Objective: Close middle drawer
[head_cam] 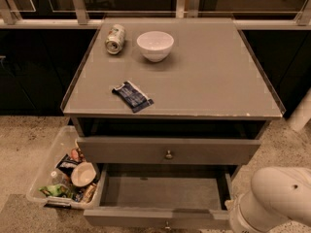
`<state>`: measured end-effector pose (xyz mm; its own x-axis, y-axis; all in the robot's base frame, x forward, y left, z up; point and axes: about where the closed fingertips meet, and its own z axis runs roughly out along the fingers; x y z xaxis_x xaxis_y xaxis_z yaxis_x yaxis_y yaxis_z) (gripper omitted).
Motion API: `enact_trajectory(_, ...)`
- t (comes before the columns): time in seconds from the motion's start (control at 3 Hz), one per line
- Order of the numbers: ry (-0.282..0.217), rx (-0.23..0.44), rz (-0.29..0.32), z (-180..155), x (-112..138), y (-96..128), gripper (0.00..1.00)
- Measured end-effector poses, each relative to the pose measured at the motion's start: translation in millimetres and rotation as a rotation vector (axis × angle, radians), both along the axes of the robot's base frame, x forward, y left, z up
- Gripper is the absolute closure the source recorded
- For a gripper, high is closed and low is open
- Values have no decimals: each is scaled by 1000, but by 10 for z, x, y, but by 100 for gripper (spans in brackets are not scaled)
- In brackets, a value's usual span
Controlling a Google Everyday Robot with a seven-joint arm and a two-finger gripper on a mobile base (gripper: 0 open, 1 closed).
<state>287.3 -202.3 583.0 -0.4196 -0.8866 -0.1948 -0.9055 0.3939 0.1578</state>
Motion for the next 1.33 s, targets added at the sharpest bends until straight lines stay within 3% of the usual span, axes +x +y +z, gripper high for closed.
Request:
enact_trajectory(0.33,49,-19,-76,-289,-182,-79,0)
enact_trajectory(0.67,47,46,-169,-485,-310,-142,0)
enact_trajectory(1.0,47,46,-169,-486,-310,-142,0)
enact_trajectory(1.33,52,71,-178,-761,-451,-254,0)
